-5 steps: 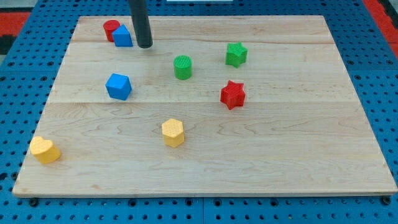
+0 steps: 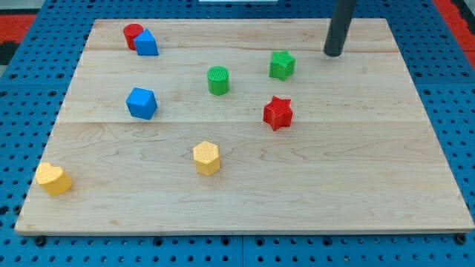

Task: Place the green star diagonally top right of the blue cube

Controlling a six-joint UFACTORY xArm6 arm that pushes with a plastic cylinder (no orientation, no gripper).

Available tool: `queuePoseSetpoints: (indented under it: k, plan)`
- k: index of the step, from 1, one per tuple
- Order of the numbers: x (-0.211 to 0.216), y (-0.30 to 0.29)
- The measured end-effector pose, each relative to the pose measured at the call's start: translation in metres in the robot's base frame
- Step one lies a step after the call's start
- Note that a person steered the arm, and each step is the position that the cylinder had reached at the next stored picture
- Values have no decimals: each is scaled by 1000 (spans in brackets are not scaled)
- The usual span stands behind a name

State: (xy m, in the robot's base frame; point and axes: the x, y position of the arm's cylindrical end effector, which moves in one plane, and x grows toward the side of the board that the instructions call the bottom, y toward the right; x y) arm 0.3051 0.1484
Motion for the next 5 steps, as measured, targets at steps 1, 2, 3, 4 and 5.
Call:
queuePoseSetpoints:
  k: [1, 2, 3, 4, 5]
  plan:
    - [14, -51]
    - [14, -140]
    - [18, -231]
    - [43, -203]
    - [76, -215]
